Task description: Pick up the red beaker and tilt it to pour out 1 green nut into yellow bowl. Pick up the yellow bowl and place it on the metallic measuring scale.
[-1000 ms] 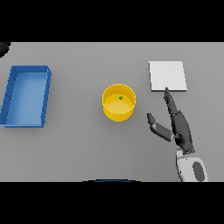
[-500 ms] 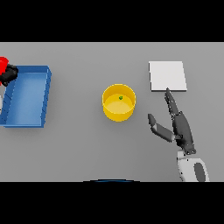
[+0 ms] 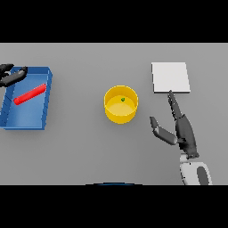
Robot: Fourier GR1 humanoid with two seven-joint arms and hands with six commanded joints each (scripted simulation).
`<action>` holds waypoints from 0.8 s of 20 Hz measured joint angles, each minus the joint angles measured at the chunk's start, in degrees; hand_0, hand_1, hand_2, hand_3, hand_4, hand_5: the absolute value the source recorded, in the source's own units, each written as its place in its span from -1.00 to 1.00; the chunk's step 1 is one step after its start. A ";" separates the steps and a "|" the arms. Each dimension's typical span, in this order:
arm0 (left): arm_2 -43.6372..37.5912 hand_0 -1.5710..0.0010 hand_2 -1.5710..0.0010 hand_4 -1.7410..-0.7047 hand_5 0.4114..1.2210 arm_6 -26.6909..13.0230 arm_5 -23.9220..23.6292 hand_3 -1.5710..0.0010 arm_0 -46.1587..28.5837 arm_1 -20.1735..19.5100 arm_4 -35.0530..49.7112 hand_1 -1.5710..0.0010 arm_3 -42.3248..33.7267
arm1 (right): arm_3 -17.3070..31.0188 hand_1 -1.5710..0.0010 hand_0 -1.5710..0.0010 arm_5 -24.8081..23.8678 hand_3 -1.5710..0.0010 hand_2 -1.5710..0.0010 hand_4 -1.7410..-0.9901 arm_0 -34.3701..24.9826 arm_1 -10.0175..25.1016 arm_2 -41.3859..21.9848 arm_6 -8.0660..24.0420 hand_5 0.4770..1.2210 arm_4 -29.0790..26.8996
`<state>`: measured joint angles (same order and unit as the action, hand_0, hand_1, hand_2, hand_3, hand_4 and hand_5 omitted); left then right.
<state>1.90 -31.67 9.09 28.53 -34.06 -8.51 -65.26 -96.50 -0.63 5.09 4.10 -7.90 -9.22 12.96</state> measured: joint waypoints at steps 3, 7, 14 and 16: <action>0.71 0.87 0.89 0.85 -0.46 1.89 -1.35 0.88 0.45 0.10 -1.94 0.88 1.65 | -0.03 1.00 1.00 -0.54 1.00 1.00 0.56 -1.04 0.30 0.26 1.35 -0.52 0.53; -0.03 0.95 0.95 0.85 -0.42 6.13 -3.51 0.95 0.06 0.87 -1.57 0.95 0.76 | -0.44 1.00 1.00 -0.99 1.00 1.00 0.74 -2.12 1.16 -1.60 4.63 -0.54 4.59; -0.36 0.99 0.99 0.80 -0.33 6.24 -4.56 0.99 -1.44 3.14 0.42 0.99 -2.67 | 4.02 1.00 1.00 6.46 1.00 1.00 0.61 -13.24 13.06 -8.62 5.56 -0.60 18.33; -0.43 0.99 0.99 0.80 -0.32 5.59 -4.71 0.99 -1.34 3.20 0.51 0.99 -3.22 | 5.82 1.00 1.00 9.07 1.00 1.00 0.58 -18.03 15.23 -11.75 5.73 -0.59 22.57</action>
<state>1.48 -26.08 4.37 27.19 -30.85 -8.01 -68.48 -90.68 8.44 -12.94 19.32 -19.65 -3.49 35.53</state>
